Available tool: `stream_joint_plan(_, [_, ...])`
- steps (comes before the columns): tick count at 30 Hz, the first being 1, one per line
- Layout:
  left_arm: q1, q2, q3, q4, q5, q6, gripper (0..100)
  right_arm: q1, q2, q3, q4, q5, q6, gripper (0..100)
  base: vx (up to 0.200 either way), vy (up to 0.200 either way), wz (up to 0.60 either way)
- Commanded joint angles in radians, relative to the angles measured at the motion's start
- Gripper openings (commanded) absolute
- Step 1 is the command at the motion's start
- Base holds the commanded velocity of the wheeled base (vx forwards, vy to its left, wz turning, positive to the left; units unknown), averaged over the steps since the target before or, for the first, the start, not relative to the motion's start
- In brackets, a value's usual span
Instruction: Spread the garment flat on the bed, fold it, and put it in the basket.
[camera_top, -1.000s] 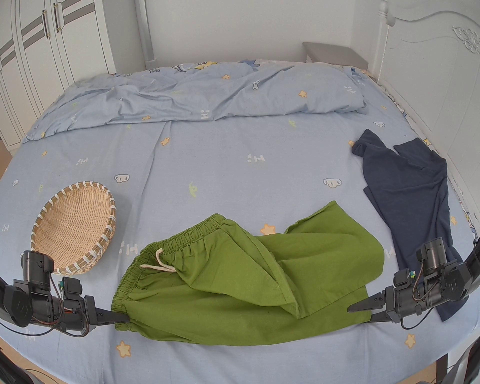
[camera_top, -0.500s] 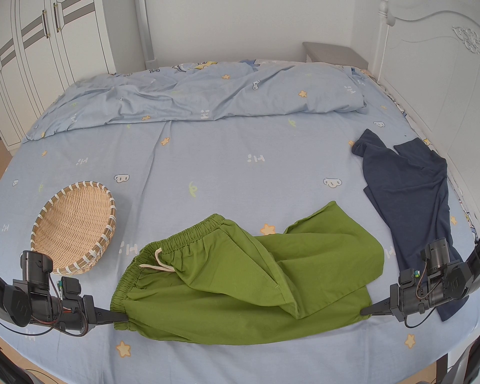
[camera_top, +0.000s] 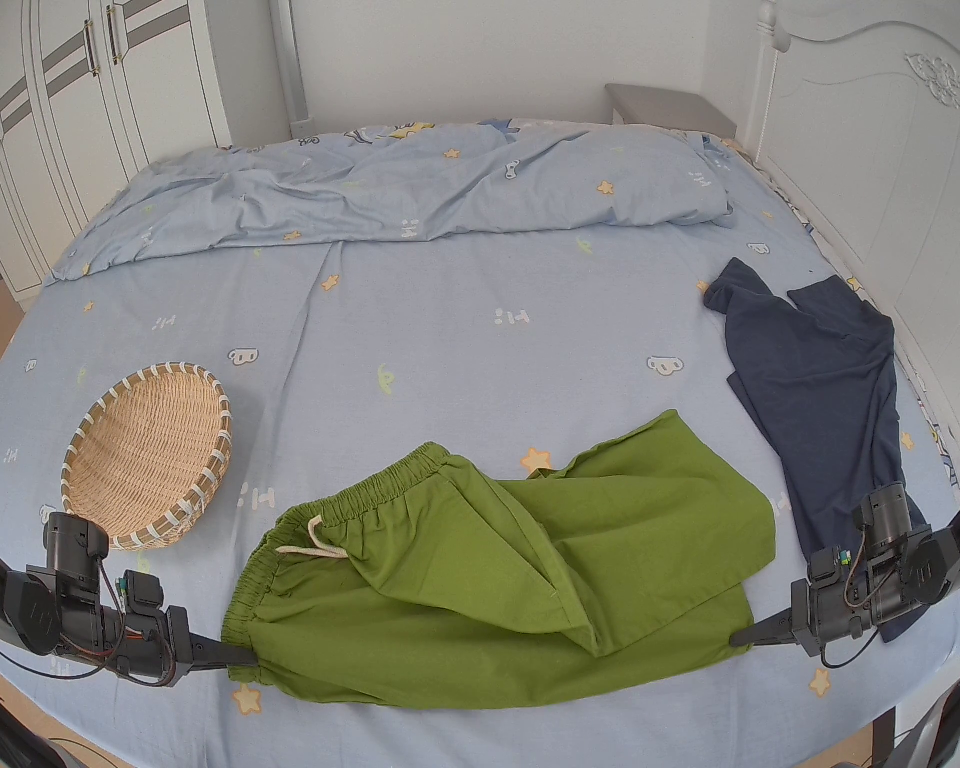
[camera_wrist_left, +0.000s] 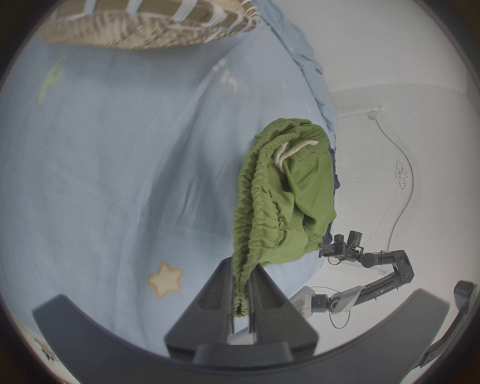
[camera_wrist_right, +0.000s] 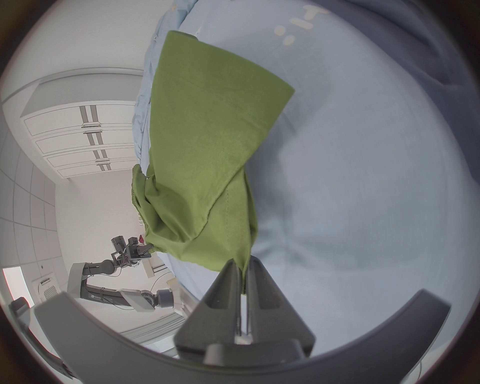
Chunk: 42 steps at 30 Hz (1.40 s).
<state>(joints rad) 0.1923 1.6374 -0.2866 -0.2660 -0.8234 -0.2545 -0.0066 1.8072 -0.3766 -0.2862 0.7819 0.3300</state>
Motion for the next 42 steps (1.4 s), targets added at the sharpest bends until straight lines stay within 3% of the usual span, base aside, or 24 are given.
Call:
stream_joint_plan(1, [0.004, -0.064, -0.009, 0.117, 0.004, 0.015, 0, 0.007, -0.149, -0.016, 0.119, -0.003, -0.006, 0, 0.0, 0.0, 0.0])
stream_joint_plan(7, [0.038, -0.076, -0.009, 0.234, 0.012, 0.136, 0, -0.015, -0.177, -0.002, 0.246, -0.006, -0.095, 0, 0.0, 0.0, 0.0])
stream_joint_plan(10, [0.079, -0.045, -0.008, 0.277, 0.026, 0.227, 0, -0.056, -0.166, 0.051, 0.259, -0.033, -0.201, 0, 0.0, 0.0, 0.0])
stream_joint_plan(15, [0.114, 0.015, 0.006, 0.287, 0.029, 0.34, 0, -0.049, -0.146, 0.085, 0.255, -0.069, -0.213, 0, 0.0, 0.0, 0.0])
stream_joint_plan(23, [0.099, 0.033, 0.024, 0.278, 0.029, 0.353, 0, -0.041, -0.14, 0.148, 0.163, -0.076, -0.212, 0, 0.0, 0.0, 0.0])
stream_joint_plan(38, [0.067, 0.056, 0.041, 0.277, 0.029, 0.353, 0, -0.021, -0.074, 0.151, 0.131, -0.089, -0.216, 0, 0.0, 0.0, 0.0])
stream_joint_plan(39, [0.064, 0.068, 0.041, 0.277, 0.029, 0.353, 100, -0.012, -0.069, 0.153, 0.131, -0.09, -0.216, 0, 0.0, 0.0, 0.0])
stream_joint_plan(41, [0.056, 0.078, 0.04, 0.277, 0.029, 0.353, 100, -0.01, -0.065, 0.153, 0.13, -0.098, -0.218, 0, 0.0, 0.0, 0.0])
stream_joint_plan(42, [0.055, 0.078, 0.04, 0.277, 0.029, 0.353, 100, -0.01, -0.065, 0.153, 0.13, -0.099, -0.218, 100, 0.0, 0.0, 0.0])
